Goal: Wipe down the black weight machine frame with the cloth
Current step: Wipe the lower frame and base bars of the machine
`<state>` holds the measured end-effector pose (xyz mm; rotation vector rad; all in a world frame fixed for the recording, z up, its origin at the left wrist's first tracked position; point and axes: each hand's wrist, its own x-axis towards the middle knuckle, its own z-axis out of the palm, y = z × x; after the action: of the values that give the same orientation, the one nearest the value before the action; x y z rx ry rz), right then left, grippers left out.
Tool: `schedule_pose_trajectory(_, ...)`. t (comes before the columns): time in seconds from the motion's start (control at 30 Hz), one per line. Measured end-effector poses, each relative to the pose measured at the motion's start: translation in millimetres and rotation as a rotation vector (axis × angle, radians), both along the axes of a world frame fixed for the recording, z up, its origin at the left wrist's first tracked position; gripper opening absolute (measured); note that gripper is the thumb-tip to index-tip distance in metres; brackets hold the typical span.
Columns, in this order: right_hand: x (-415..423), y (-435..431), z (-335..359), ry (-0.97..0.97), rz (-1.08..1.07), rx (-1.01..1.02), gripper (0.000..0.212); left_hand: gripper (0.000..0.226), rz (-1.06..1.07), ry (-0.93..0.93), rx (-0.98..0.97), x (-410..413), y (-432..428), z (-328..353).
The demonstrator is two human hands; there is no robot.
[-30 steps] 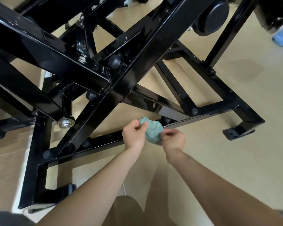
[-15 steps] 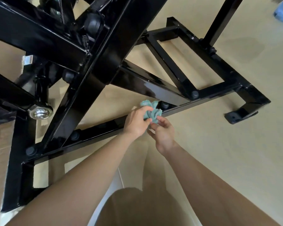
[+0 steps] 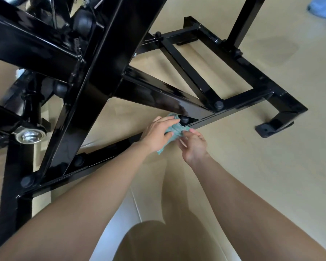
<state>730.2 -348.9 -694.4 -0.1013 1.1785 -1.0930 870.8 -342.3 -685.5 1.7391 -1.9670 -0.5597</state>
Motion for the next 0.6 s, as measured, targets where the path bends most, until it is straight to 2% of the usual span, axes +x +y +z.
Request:
schedule_pose_trajectory(0.13,10,5,-5,-0.004,0.028,0.008,0.034,0.051,0.009,-0.048,0.004,6,6,-3)
schedule_pose_trajectory(0.33,25,20,-18,-0.062,0.097,0.048,0.047,0.049,0.131,-0.001,-0.02,24,32,-10)
schedule_pose_trajectory(0.6,74,62,-28,-0.081,0.28,0.044,0.05,0.037,0.244,-0.235,-0.161,64,96,-11)
